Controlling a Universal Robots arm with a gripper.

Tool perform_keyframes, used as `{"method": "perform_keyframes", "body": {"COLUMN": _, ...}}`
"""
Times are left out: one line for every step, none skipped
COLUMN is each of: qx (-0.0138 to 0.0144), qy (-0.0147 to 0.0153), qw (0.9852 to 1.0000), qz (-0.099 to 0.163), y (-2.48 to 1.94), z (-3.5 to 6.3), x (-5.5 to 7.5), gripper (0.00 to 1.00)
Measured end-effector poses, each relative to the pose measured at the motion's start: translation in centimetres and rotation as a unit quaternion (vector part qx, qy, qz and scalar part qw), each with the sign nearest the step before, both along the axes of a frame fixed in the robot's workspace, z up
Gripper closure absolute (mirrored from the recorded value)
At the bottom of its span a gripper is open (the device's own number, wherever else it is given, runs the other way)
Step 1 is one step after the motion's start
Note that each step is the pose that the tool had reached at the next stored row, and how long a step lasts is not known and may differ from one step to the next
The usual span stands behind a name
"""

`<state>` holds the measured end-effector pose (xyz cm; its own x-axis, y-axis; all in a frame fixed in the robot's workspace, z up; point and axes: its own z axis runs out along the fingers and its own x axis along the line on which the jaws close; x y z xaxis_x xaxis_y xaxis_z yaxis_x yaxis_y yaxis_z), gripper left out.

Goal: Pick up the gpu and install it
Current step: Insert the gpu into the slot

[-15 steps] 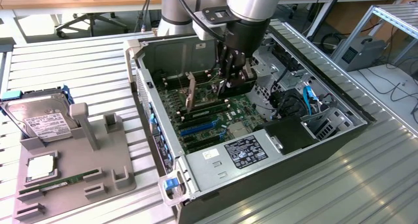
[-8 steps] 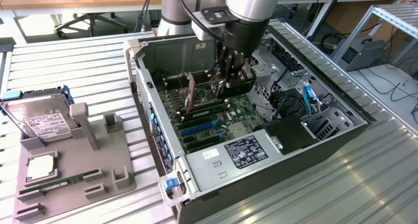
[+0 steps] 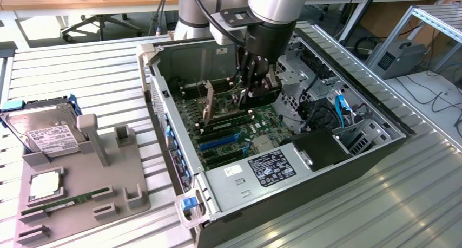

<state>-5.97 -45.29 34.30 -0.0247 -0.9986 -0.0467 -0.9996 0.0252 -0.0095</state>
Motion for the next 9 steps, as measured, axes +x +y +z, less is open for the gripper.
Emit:
{"method": "perform_keyframes", "body": {"qx": 0.0000, "qy": 0.0000, "qw": 1.0000, "qz": 0.000, "y": 0.00, "z": 0.00, "x": -0.03, "gripper": 0.73}}
{"method": "perform_keyframes", "body": {"qx": 0.0000, "qy": 0.0000, "qw": 1.0000, "qz": 0.000, "y": 0.00, "z": 0.00, "x": -0.06, "gripper": 0.73}}
{"method": "perform_keyframes", "body": {"qx": 0.0000, "qy": 0.0000, "qw": 1.0000, "qz": 0.000, "y": 0.00, "z": 0.00, "x": -0.08, "gripper": 0.73}}
{"method": "perform_keyframes", "body": {"qx": 0.0000, "qy": 0.0000, "qw": 1.0000, "qz": 0.000, "y": 0.00, "z": 0.00, "x": -0.11, "gripper": 0.73}}
{"method": "perform_keyframes", "body": {"qx": 0.0000, "qy": 0.0000, "qw": 1.0000, "qz": 0.000, "y": 0.00, "z": 0.00, "x": -0.16, "gripper": 0.73}}
{"method": "perform_keyframes", "body": {"qx": 0.0000, "qy": 0.0000, "qw": 1.0000, "qz": 0.000, "y": 0.00, "z": 0.00, "x": -0.19, "gripper": 0.73}}
{"method": "perform_keyframes", "body": {"qx": 0.0000, "qy": 0.0000, "qw": 1.0000, "qz": 0.000, "y": 0.00, "z": 0.00, "x": -0.22, "gripper": 0.73}}
{"method": "perform_keyframes", "body": {"qx": 0.0000, "qy": 0.0000, "qw": 1.0000, "qz": 0.000, "y": 0.00, "z": 0.00, "x": -0.26, "gripper": 0.73}}
{"method": "perform_keyframes", "body": {"qx": 0.0000, "qy": 0.0000, "qw": 1.0000, "qz": 0.000, "y": 0.00, "z": 0.00, "x": -0.30, "gripper": 0.73}}
